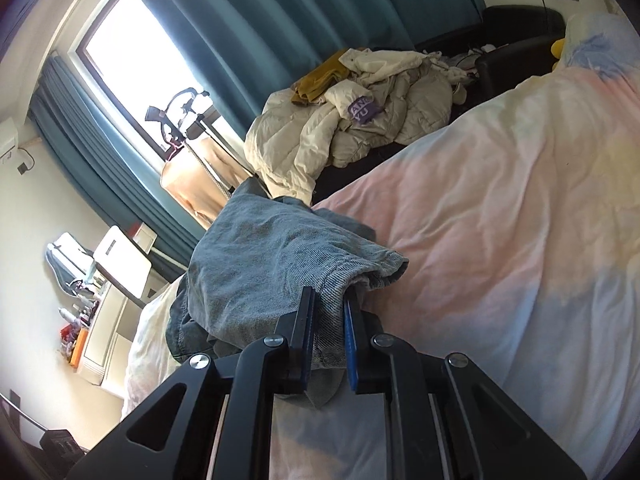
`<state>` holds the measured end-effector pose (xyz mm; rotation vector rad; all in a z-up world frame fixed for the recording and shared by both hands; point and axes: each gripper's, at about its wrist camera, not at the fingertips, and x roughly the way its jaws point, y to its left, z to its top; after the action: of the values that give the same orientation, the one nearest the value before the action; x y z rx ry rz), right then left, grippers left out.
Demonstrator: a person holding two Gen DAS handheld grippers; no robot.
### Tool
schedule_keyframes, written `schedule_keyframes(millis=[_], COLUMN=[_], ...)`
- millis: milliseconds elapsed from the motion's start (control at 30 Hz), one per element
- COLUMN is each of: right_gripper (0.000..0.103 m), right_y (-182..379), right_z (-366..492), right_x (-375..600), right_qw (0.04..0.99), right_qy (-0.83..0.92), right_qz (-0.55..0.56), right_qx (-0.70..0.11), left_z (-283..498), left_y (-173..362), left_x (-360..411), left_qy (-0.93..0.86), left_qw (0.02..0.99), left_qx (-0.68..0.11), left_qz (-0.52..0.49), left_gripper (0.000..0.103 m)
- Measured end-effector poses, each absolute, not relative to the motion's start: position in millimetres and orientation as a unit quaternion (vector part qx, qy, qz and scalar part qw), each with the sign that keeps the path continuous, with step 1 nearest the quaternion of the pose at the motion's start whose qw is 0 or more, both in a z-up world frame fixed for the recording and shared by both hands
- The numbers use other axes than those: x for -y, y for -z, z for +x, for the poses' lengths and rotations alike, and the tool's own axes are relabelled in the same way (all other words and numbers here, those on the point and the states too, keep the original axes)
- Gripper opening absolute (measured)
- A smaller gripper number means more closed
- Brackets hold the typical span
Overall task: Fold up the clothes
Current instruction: 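Reach the right tool to the jeans and close it on a leg hem, then lift the jeans leg with the right tool and pull it away to unfold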
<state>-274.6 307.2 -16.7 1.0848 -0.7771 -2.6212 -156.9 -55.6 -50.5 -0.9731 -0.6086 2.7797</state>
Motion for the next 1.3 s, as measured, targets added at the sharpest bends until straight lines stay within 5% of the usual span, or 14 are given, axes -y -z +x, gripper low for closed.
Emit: schedule_keyframes(millis=[433, 533, 767, 1300], right_gripper=[0.014, 0.028, 0.051, 0.053], right_y=[83, 86, 62, 14], right_z=[-307, -310, -300, -248], right_x=[-212, -198, -180, -180], right_qw=[0.228, 0.229, 0.179, 0.086], right_qy=[0.793, 0.791, 0.845, 0.934], right_qz=[0.429, 0.437, 0.429, 0.345], right_qx=[0.367, 0.361, 0.264, 0.043], left_z=[-161, -162, -162, -158], left_y=[56, 56, 56, 51], left_x=[69, 72, 79, 80], left_qy=[-0.909, -0.908, -0.906, -0.912], left_qw=[0.073, 0.072, 0.070, 0.063], left_qx=[0.233, 0.238, 0.246, 0.235], left_qz=[-0.337, -0.337, -0.337, -0.331], left_gripper=[0.065, 0.065, 0.065, 0.065])
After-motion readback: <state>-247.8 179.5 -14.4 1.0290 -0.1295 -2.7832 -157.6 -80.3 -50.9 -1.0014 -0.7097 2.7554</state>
